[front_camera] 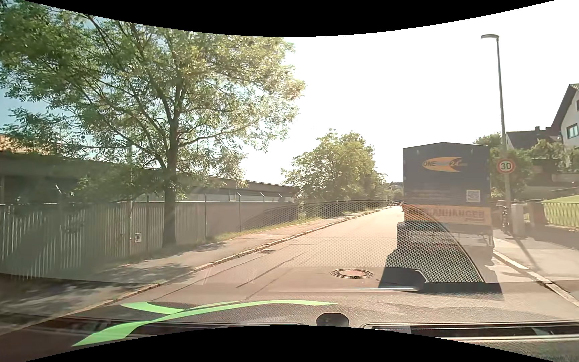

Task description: Follow the waypoints while adhering to traffic rules and regulations

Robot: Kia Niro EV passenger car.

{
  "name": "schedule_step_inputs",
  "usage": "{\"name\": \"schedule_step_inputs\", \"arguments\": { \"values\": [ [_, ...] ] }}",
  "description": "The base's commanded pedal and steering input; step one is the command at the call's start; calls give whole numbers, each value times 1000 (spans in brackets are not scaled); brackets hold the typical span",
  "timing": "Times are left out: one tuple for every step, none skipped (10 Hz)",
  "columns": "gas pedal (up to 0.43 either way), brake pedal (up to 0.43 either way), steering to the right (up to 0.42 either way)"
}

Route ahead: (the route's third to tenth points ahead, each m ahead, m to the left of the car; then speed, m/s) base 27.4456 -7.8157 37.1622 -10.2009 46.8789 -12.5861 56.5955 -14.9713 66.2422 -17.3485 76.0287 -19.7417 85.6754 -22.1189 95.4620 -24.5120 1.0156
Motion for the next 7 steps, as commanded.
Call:
{"name": "schedule_step_inputs", "arguments": {
  "values": [
    [67,0,-506],
    [67,0,-465],
    [79,0,-425],
    [79,0,-381],
    [79,0,-344],
    [79,0,-292],
    [79,0,-255]
  ]
}}
